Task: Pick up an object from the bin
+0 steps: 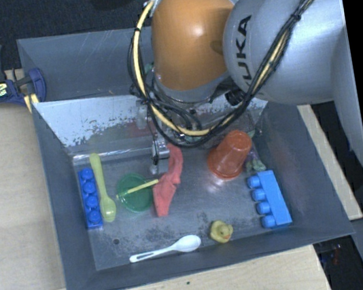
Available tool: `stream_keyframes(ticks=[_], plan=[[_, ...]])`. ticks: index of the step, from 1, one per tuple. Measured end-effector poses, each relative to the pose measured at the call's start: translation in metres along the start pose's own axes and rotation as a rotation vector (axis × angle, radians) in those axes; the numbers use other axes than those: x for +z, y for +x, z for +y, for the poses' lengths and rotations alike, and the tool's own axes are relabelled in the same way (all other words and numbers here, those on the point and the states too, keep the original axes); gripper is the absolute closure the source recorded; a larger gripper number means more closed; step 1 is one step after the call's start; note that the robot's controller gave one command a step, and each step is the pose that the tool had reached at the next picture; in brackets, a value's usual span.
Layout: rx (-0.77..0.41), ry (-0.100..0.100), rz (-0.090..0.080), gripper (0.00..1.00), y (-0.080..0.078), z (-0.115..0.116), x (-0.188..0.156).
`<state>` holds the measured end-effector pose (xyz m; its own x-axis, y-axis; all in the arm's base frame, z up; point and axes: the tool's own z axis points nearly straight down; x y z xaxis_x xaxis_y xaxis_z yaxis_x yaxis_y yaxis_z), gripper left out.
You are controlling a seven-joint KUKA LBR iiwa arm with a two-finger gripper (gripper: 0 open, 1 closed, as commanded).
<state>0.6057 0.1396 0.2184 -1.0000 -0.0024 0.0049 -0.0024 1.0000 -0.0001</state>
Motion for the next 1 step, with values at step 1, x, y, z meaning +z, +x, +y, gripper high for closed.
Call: stream_keyframes(ticks=[1], plan=[[0.003, -0.001, -0.008, 0.0, -0.0017, -0.0007, -0.0048]])
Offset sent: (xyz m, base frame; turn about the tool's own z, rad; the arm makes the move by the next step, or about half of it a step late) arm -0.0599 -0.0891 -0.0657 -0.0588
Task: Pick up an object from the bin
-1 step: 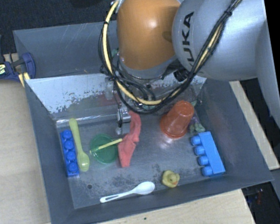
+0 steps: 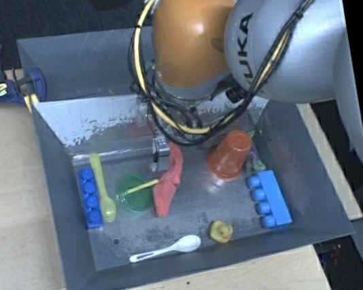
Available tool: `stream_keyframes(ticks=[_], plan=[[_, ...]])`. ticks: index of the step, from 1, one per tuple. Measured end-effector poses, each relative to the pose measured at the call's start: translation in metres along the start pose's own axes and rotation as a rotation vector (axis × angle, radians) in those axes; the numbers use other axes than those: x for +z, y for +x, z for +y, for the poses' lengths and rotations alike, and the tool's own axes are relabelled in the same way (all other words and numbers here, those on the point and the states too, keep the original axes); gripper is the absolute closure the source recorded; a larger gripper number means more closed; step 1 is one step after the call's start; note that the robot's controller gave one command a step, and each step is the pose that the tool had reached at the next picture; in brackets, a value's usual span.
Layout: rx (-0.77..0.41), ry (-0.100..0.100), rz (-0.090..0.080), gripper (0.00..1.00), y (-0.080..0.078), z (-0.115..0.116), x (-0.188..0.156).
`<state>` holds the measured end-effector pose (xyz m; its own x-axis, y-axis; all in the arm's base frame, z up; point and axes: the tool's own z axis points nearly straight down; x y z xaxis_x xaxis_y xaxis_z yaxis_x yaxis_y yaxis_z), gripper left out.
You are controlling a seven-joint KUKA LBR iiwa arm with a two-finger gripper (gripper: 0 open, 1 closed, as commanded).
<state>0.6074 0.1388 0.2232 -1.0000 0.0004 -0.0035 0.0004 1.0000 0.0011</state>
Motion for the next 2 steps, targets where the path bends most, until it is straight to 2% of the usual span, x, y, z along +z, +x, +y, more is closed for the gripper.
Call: stream_keyframes(ticks=[1, 2], plan=[[-0.032, -0.004, -0.009, 0.0, 0.021, -0.027, 0.022], [-0.188, 0.003, -0.002, 0.0, 0.021, -0.049, 0.034]])
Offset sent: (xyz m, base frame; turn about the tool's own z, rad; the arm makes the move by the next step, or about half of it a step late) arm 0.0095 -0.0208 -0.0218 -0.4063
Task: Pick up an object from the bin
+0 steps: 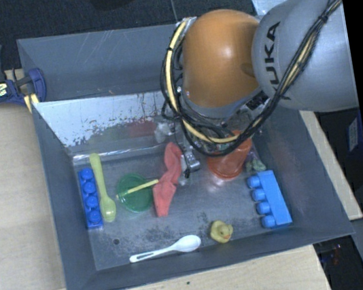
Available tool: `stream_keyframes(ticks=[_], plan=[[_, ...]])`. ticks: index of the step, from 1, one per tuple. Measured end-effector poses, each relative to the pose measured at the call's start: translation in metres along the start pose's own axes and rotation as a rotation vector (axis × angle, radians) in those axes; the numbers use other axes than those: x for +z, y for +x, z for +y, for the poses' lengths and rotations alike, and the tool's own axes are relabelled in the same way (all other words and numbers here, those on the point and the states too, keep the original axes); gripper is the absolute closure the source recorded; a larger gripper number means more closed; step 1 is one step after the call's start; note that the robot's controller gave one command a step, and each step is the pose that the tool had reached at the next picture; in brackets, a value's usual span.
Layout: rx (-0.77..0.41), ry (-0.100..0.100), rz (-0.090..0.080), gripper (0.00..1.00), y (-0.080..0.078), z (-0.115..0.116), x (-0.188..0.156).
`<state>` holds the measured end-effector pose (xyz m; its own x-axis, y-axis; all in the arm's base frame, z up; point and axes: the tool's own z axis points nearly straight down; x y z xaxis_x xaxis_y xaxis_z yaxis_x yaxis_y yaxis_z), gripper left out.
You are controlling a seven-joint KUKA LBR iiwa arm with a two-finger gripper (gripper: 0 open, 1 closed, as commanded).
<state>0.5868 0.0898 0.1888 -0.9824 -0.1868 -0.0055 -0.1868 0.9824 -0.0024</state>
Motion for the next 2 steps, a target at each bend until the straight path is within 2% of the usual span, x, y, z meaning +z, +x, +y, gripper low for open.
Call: stream_keyframes(ticks=[1, 2], plan=[[0.087, -0.002, -0.005, 0.0, 0.023, 0.005, 0.064], [0.242, -0.004, 0.007, 0.0, 0.016, -0.002, 0.084]])
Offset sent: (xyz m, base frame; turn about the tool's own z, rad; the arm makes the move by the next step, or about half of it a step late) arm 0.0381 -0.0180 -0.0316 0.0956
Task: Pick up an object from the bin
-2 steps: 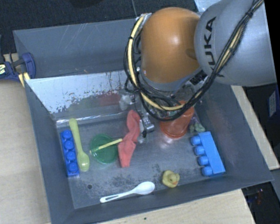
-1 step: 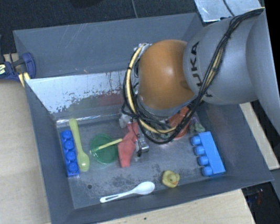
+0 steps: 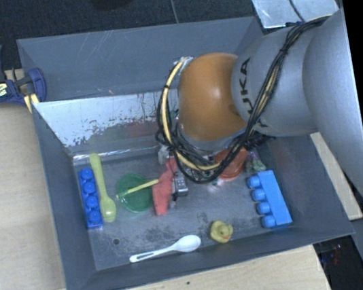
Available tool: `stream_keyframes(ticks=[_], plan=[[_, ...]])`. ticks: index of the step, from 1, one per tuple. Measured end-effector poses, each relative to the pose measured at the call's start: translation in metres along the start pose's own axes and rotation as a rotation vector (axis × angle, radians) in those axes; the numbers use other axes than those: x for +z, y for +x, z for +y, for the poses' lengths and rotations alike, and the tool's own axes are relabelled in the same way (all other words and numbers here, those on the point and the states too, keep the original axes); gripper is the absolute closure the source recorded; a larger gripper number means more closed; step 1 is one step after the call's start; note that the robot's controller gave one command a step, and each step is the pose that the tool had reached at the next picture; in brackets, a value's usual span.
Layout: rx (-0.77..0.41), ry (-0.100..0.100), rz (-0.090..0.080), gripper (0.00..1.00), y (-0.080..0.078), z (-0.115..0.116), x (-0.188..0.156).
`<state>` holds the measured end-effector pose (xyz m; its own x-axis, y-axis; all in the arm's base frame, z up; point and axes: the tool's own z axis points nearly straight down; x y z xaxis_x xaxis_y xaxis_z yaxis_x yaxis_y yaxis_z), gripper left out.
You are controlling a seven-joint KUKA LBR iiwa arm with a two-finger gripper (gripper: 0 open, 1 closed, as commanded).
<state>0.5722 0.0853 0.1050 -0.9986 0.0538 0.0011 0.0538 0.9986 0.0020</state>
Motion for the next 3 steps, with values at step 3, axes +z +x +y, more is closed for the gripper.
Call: stream_keyframes(ticks=[3], plan=[[-0.203, -0.001, -0.025, 0.0, 0.002, -0.012, 0.024]])
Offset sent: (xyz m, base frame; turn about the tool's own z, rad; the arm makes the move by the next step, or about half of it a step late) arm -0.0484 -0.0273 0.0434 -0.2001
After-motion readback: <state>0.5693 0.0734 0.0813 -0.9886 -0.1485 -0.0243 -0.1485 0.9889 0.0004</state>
